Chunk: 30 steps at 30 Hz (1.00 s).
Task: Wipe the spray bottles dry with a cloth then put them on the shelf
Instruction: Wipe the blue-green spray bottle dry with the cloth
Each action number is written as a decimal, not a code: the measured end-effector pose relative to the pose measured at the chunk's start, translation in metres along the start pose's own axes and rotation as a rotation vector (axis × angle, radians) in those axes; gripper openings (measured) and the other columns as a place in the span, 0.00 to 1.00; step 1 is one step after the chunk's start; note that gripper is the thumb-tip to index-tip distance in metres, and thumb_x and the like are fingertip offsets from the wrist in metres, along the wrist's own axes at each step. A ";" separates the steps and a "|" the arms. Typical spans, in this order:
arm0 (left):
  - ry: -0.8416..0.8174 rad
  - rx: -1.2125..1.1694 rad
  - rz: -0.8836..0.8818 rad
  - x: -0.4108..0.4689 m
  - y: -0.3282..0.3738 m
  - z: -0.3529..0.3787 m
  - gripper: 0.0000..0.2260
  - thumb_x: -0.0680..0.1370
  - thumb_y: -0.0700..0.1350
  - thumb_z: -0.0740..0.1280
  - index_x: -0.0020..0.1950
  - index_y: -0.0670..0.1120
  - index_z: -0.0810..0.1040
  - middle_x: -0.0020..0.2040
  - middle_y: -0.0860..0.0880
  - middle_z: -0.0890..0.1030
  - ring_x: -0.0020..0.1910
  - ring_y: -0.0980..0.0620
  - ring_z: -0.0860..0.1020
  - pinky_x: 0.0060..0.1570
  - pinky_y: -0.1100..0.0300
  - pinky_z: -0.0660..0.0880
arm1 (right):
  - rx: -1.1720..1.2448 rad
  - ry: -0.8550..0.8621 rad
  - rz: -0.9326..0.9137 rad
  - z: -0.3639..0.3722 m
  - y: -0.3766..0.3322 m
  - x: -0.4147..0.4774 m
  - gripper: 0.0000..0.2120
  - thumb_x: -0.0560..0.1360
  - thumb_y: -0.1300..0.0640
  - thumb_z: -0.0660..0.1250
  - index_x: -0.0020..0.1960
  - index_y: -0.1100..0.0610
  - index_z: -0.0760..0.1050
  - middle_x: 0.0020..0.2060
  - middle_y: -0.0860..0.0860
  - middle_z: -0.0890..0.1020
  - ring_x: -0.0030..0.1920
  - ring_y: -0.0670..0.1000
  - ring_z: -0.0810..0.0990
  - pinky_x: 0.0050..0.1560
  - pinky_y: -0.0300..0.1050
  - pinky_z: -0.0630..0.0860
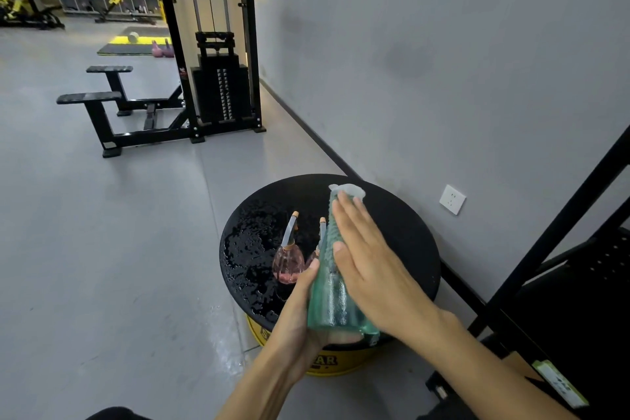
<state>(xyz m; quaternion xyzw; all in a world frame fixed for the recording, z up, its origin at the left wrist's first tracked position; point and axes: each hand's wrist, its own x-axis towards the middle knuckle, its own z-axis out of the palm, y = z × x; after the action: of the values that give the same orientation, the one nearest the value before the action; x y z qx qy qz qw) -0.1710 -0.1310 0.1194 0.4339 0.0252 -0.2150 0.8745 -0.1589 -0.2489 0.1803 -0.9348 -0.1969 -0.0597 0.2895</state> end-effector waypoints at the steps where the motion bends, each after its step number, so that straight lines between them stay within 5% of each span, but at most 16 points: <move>1: -0.006 -0.006 -0.007 -0.001 -0.001 0.001 0.20 0.79 0.57 0.58 0.55 0.46 0.82 0.46 0.44 0.84 0.42 0.45 0.83 0.37 0.48 0.80 | 0.010 0.004 0.011 -0.002 0.002 0.004 0.26 0.83 0.52 0.46 0.78 0.49 0.40 0.76 0.38 0.40 0.73 0.34 0.34 0.76 0.38 0.41; 5: -0.017 -0.059 0.011 -0.001 0.002 0.003 0.21 0.77 0.60 0.58 0.55 0.49 0.84 0.52 0.43 0.84 0.48 0.44 0.83 0.42 0.45 0.80 | -0.030 -0.001 -0.018 0.003 -0.005 -0.006 0.26 0.83 0.53 0.46 0.78 0.49 0.39 0.76 0.38 0.39 0.73 0.35 0.32 0.75 0.39 0.39; 9: -0.023 -0.130 0.040 0.000 0.004 0.001 0.21 0.79 0.58 0.57 0.59 0.48 0.82 0.61 0.41 0.81 0.58 0.44 0.81 0.42 0.52 0.81 | -0.120 -0.034 -0.063 0.014 -0.017 -0.030 0.26 0.82 0.51 0.44 0.74 0.45 0.32 0.72 0.35 0.32 0.71 0.35 0.28 0.72 0.35 0.33; 16: -0.021 -0.048 0.023 0.002 0.003 0.001 0.20 0.77 0.58 0.59 0.60 0.49 0.81 0.55 0.42 0.83 0.48 0.45 0.82 0.39 0.47 0.80 | -0.057 0.015 -0.012 0.008 -0.002 -0.003 0.26 0.83 0.51 0.46 0.78 0.50 0.40 0.76 0.39 0.38 0.73 0.35 0.32 0.76 0.41 0.40; 22: 0.042 -0.051 0.016 0.007 0.003 -0.003 0.19 0.80 0.58 0.57 0.57 0.50 0.83 0.56 0.42 0.83 0.50 0.44 0.82 0.40 0.47 0.80 | -0.063 0.001 0.002 0.012 -0.004 -0.002 0.26 0.83 0.50 0.44 0.77 0.47 0.37 0.75 0.37 0.36 0.72 0.36 0.31 0.77 0.50 0.44; 27: 0.080 -0.091 0.044 0.012 0.007 -0.005 0.23 0.81 0.57 0.53 0.64 0.46 0.78 0.59 0.43 0.82 0.57 0.47 0.81 0.47 0.55 0.78 | -0.198 -0.066 -0.077 0.024 -0.017 -0.029 0.27 0.83 0.53 0.45 0.74 0.46 0.32 0.72 0.35 0.30 0.71 0.37 0.26 0.73 0.41 0.33; 30: 0.058 -0.053 0.024 0.013 0.007 -0.005 0.23 0.81 0.58 0.52 0.62 0.47 0.79 0.57 0.43 0.83 0.53 0.46 0.83 0.41 0.53 0.80 | -0.143 -0.044 -0.068 0.021 -0.011 -0.020 0.27 0.83 0.53 0.46 0.76 0.46 0.35 0.74 0.36 0.34 0.72 0.36 0.29 0.74 0.41 0.35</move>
<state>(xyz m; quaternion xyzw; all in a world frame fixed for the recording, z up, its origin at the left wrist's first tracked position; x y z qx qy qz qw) -0.1560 -0.1279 0.1179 0.4167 0.0510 -0.1913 0.8872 -0.1814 -0.2348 0.1642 -0.9470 -0.2300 -0.0630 0.2154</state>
